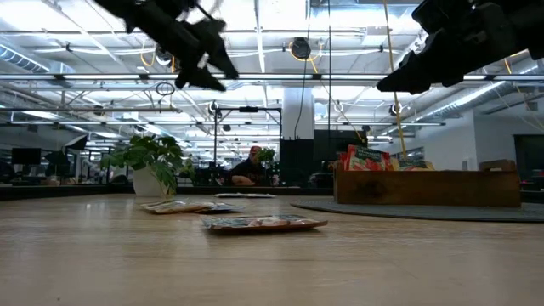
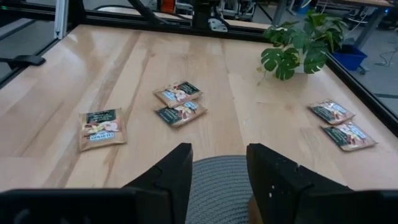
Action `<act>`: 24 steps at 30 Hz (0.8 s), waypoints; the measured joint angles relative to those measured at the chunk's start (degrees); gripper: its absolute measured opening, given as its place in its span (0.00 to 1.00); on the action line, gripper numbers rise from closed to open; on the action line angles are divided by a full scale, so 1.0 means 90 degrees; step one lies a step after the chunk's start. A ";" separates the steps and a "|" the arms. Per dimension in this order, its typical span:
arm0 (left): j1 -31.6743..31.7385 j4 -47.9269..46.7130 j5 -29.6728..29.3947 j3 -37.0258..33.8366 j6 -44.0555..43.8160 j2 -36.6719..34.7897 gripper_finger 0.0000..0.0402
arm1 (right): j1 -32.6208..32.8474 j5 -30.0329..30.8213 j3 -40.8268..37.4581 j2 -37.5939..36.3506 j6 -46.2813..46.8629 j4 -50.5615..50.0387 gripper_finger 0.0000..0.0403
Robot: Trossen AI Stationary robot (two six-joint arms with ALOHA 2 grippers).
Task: Pick & Place Tea
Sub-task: Put the brown tea bag into the right section of the wooden organizer
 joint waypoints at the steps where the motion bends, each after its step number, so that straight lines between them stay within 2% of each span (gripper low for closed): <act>1: 0.0028 -0.0515 -0.0289 0.0326 0.0118 0.0271 0.67 | 0.0000 -0.0002 0.0000 -0.0002 0.0000 0.0016 0.34; 5: 0.0122 -0.1813 -0.1170 0.1549 0.0462 0.1515 0.67 | 0.0000 -0.0003 0.0000 -0.0001 0.0000 0.0010 0.34; 7: 0.0196 -0.2124 -0.1226 0.2016 0.0766 0.2087 0.67 | 0.0000 -0.0003 0.0000 -0.0002 0.0000 0.0003 0.34; 9: 0.0215 -0.2233 -0.1145 0.2275 0.1519 0.2622 0.67 | 0.0000 -0.0003 0.0000 -0.0002 0.0000 0.0001 0.34; 11: 0.0157 -0.2306 -0.1035 0.2356 0.2416 0.3013 0.67 | 0.0000 -0.0005 0.0000 0.0000 0.0000 0.0001 0.34; 13: 0.0127 -0.2268 -0.1011 0.2367 0.2922 0.3295 0.67 | 0.0002 -0.0011 0.0000 0.0000 0.0000 -0.0004 0.34; 16: 0.0245 -0.2264 -0.0905 0.2353 0.2868 0.3713 0.67 | 0.0002 -0.0032 0.0000 -0.0002 0.0027 -0.0061 0.34; 20: 0.0444 -0.2195 -0.0228 0.2348 0.2658 0.4123 0.67 | 0.0002 -0.0032 0.0000 0.0000 0.0041 -0.0162 0.33; 24: 0.0514 -0.2268 -0.0244 0.2348 0.2640 0.4468 0.67 | 0.0002 -0.0032 0.0001 -0.0001 0.0043 -0.0150 0.33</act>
